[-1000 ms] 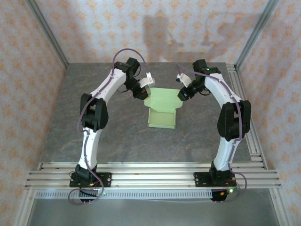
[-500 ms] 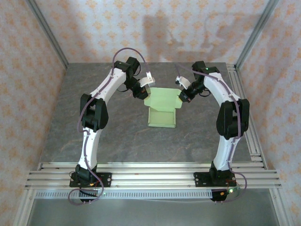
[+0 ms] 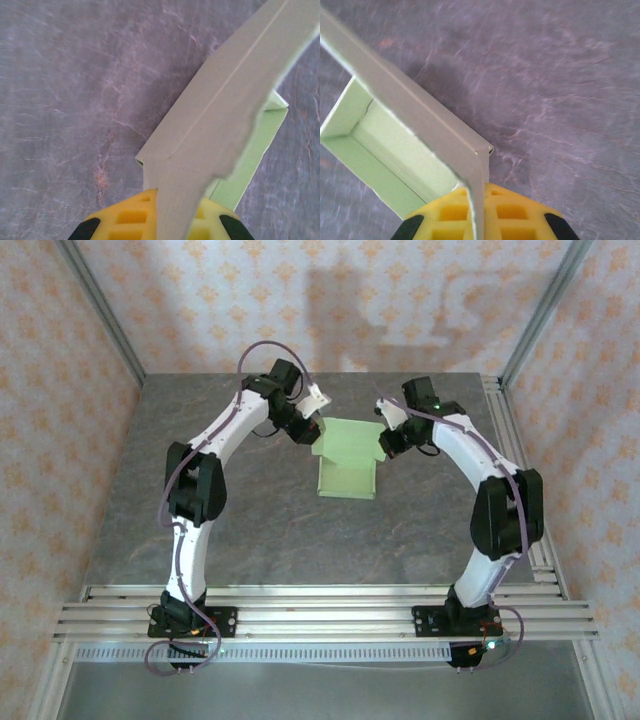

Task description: Fold the paper box

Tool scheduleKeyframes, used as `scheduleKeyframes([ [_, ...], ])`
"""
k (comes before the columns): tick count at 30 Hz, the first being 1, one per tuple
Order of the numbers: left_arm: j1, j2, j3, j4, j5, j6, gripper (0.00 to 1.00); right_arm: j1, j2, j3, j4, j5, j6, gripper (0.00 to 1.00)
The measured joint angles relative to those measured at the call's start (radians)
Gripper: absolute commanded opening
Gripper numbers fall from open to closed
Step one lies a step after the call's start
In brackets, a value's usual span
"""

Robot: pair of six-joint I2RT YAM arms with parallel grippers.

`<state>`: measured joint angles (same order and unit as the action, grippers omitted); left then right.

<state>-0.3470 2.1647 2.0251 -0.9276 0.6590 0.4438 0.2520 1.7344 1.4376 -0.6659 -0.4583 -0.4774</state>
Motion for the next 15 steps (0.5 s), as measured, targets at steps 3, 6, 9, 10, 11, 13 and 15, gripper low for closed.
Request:
scheduleKeyframes([
  [3, -0.022, -0.027, 0.0, 0.047, -0.068, -0.086, 0.0, 0.015, -0.051, -0.048, 0.085, 0.066, 0.088, 0.0],
  [6, -0.036, -0.045, -0.008, 0.093, -0.113, -0.178, 0.0, 0.026, -0.087, -0.089, 0.154, 0.117, 0.175, 0.0],
  [9, -0.045, -0.064, -0.048, 0.147, -0.14, -0.274, 0.0, 0.037, -0.105, -0.128, 0.222, 0.157, 0.249, 0.0],
  [10, -0.047, -0.068, -0.063, 0.166, -0.146, -0.304, 0.0, 0.041, -0.109, -0.142, 0.242, 0.169, 0.272, 0.0],
  [11, -0.051, -0.072, -0.077, 0.184, -0.151, -0.329, 0.0, 0.045, -0.111, -0.156, 0.257, 0.181, 0.295, 0.0],
  [13, -0.062, -0.074, -0.107, 0.224, -0.171, -0.381, 0.0, 0.051, -0.113, -0.177, 0.286, 0.205, 0.346, 0.0],
  [15, -0.077, -0.074, -0.12, 0.248, -0.195, -0.422, 0.0, 0.055, -0.113, -0.197, 0.313, 0.23, 0.392, 0.0],
])
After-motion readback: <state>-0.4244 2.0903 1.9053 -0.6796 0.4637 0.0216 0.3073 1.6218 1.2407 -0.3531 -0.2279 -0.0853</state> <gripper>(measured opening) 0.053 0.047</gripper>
